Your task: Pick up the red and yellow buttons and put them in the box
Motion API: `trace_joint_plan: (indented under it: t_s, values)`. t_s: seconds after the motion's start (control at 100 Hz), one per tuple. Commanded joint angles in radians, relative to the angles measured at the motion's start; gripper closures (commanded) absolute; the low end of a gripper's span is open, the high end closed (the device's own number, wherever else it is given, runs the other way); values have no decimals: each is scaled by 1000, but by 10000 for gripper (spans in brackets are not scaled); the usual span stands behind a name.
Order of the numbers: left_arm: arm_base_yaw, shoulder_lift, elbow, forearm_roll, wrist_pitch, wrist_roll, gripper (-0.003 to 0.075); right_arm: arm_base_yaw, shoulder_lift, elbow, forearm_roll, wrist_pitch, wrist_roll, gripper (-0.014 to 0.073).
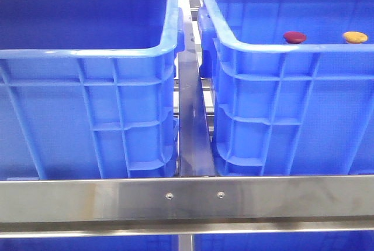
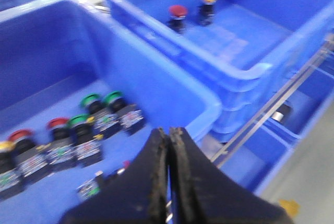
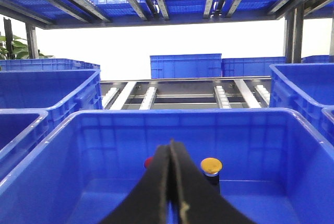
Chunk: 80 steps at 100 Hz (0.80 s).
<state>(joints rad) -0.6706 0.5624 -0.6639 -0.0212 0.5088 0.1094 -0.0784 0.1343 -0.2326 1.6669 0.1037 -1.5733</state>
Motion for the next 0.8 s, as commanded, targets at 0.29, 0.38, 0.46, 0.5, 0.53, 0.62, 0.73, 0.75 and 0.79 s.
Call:
trace_joint_plan:
  t_s: [0.29, 0.38, 0.46, 0.5, 0.53, 0.62, 0.73, 0.75, 0.79]
  values:
    - [280, -144, 79, 14, -95, -13, 740, -7, 8, -26, 8, 15, -8, 663]
    - [345, -158, 123, 21, -152, -13, 740, -7, 8, -26, 8, 15, -8, 663]
    - [396, -200, 174, 32, -215, -13, 740, -7, 8, -26, 8, 15, -8, 663]
    - [425, -229, 204, 48, -250, -13, 740, -7, 8, -26, 8, 15, -8, 663]
    - [445, -246, 225, 63, -274, -13, 740, -7, 8, -26, 8, 15, -8, 663]
    - [513, -295, 301, 71, -362, -13, 740, -7, 8, -26, 8, 15, -8, 663]
    - [587, -357, 397, 71, -461, -49, 740, -7, 8, -26, 8, 15, -8, 663]
    - [595, -370, 407, 71, -463, -65, 740, -7, 8, -26, 8, 15, -8, 663]
    - [616, -391, 436, 73, -461, -87, 740, -7, 8, -26, 8, 15, -8, 663]
